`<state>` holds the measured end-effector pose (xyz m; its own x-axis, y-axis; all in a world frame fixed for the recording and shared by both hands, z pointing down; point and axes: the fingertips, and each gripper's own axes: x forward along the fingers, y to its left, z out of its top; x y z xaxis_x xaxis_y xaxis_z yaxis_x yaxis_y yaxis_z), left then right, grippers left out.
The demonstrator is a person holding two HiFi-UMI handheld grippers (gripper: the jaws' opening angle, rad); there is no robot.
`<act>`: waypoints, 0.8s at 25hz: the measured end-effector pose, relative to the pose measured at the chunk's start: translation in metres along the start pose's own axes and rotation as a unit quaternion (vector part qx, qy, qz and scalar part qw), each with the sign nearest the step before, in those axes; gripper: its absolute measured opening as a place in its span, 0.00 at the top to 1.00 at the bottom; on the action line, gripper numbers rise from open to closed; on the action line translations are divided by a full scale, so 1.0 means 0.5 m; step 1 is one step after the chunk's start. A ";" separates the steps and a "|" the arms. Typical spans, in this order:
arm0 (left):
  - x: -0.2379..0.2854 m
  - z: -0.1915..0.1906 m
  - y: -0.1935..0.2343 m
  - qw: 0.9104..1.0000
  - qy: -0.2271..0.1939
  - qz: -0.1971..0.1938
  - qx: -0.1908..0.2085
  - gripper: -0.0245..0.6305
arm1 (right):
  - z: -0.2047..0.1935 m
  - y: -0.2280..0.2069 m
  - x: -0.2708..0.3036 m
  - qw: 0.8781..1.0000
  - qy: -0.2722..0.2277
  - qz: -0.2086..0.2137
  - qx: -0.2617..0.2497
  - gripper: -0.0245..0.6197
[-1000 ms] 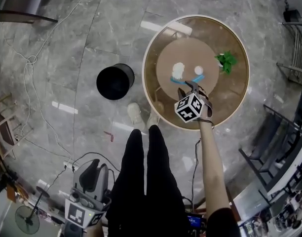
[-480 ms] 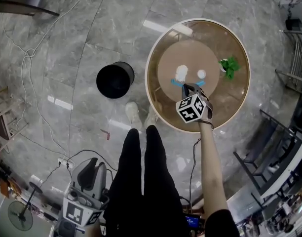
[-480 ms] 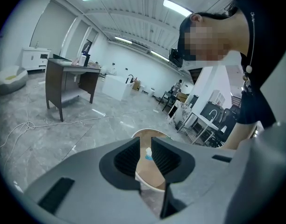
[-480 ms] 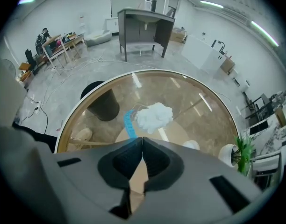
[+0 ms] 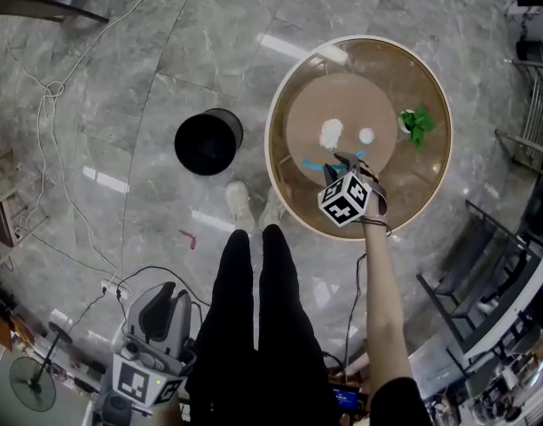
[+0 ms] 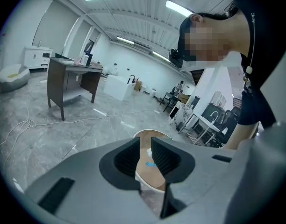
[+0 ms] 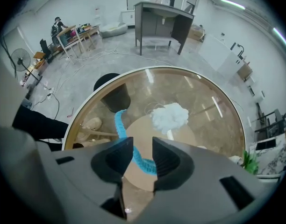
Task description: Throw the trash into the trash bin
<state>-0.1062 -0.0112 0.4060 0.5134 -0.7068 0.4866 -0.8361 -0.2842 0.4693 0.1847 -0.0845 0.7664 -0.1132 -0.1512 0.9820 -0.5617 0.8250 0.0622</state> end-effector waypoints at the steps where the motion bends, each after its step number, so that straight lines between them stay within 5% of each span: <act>1: -0.002 -0.004 0.002 1.000 0.002 0.002 0.002 0.85 | 0.000 0.006 -0.002 1.000 -0.001 0.007 -0.003 0.75; 14: 0.003 -0.013 -0.006 1.000 0.005 0.000 0.005 0.84 | -0.003 0.059 -0.008 0.998 0.002 0.047 -0.050 0.70; 17: 0.002 -0.015 -0.004 1.000 0.008 0.000 0.006 0.84 | -0.009 0.060 0.011 0.998 0.011 0.035 -0.057 0.85; 20: -0.003 -0.018 0.003 1.000 0.009 0.004 0.006 0.85 | -0.003 0.059 0.011 0.998 0.007 0.032 -0.056 0.89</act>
<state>-0.1064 -0.0045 0.4125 0.5099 -0.6974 0.5035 -0.8423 -0.2859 0.4570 0.1685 -0.0602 0.7741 -0.1335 -0.0885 0.9871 -0.4591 0.8882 0.0175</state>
